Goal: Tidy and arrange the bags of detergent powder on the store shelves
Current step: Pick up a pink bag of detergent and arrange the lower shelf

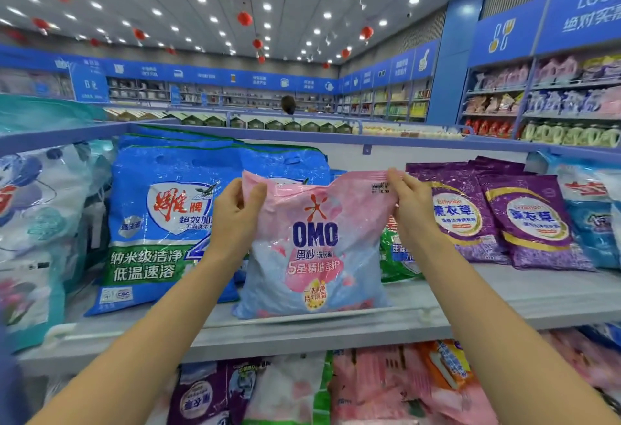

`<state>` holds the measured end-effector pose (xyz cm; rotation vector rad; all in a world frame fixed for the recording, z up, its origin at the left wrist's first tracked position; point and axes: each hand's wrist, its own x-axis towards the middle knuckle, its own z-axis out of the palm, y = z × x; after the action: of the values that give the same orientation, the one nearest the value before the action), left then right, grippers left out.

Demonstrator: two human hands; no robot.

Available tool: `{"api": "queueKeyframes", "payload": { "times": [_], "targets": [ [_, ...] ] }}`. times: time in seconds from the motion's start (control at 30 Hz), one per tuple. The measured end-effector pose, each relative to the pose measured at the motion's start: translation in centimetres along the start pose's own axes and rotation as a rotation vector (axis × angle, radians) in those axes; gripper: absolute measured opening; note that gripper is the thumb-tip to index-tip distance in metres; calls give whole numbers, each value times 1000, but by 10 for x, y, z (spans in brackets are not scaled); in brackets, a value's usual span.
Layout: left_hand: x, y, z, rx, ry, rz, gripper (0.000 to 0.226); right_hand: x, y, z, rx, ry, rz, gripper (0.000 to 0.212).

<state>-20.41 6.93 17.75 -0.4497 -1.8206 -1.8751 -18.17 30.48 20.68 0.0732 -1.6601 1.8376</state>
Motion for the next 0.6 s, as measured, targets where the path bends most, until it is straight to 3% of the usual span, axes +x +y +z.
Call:
{"api": "queueKeyframes", "payload": {
  "times": [0.17, 0.3, 0.43, 0.53, 0.6],
  "targets": [
    [7, 1, -2, 7, 157, 87, 42, 6, -11, -7, 18, -90, 10, 25],
    [14, 8, -3, -12, 175, 154, 51, 9, -15, -14, 112, -79, -18, 18],
    [14, 6, -1, -27, 230, 177, 55, 4, -19, -14, -111, -86, -168, 25],
    [13, 6, -1, -59, 243, 131, 55, 0, -22, -14, -186, -82, -258, 28],
    [9, 7, -2, -127, 219, 17, 60, -1, -22, -15, -148, -87, -216, 24]
  ]
}}
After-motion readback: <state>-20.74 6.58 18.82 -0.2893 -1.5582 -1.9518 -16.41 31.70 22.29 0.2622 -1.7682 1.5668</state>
